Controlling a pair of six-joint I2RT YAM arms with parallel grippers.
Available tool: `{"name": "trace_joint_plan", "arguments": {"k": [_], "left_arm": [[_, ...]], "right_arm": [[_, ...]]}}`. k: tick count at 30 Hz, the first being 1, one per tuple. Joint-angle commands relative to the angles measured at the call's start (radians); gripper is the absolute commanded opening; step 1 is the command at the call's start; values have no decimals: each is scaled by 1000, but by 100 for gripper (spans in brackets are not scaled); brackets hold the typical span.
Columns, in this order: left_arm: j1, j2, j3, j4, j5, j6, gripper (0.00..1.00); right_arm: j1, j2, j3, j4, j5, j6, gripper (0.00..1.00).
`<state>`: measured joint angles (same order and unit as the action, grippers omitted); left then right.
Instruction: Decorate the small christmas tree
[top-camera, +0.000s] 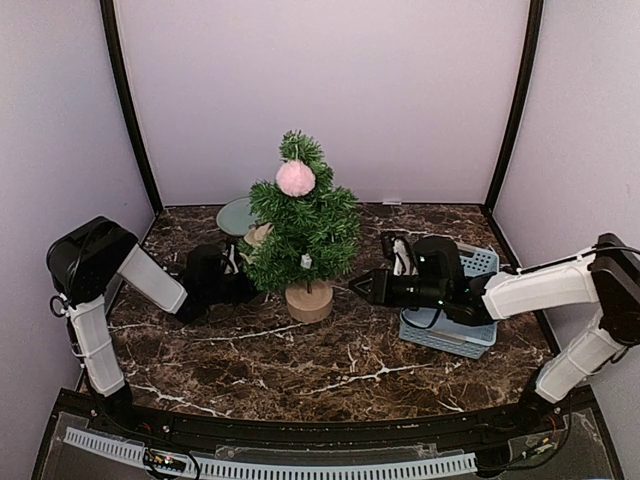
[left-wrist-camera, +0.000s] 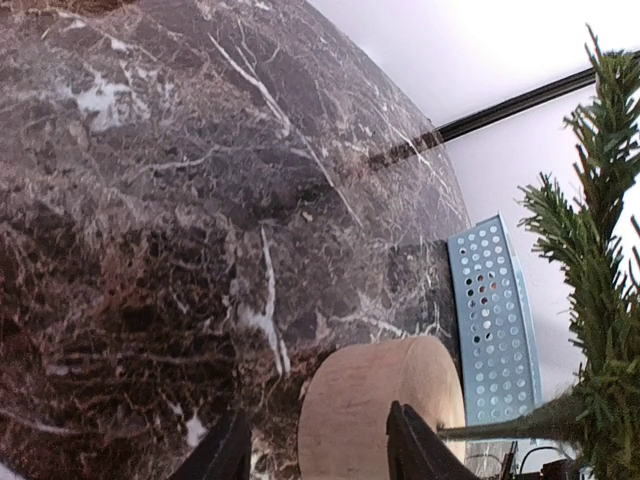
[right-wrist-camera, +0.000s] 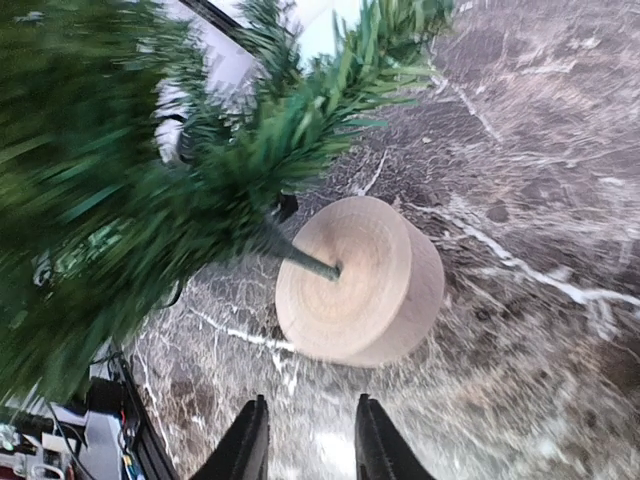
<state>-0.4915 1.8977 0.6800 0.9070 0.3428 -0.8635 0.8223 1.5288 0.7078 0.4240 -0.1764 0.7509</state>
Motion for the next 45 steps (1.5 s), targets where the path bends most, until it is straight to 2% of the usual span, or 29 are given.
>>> {"name": "trace_joint_plan", "arguments": {"k": [1,5,8,12,21,26,34,45], "left_arm": [[-2,-77,-54,38,46,-5,51],[-22,-135,-90,0,24,31,56],[-50,-157,-97,-13,16,43,61],[-80,-152,-91,-7,4,41,62],[-127,-87,-54,-10,-29,33,64],[-131,-61,-38,-11,-40,31,65],[-131,-41,-18,-18,-46,31,64],[-131,-33,-14,-16,-54,28,64]], "right_arm": [[6,-179,-92,24,17,-57,38],[11,-305,-86,-28,-2,-106,47],[18,-347,-50,-65,-27,-132,51],[24,-322,27,-132,-55,-161,52],[55,-242,134,-172,-61,-177,52],[61,-205,165,-196,-17,-169,45],[64,-182,170,-178,-31,-146,27],[70,-172,94,-149,-38,-118,14]]}}
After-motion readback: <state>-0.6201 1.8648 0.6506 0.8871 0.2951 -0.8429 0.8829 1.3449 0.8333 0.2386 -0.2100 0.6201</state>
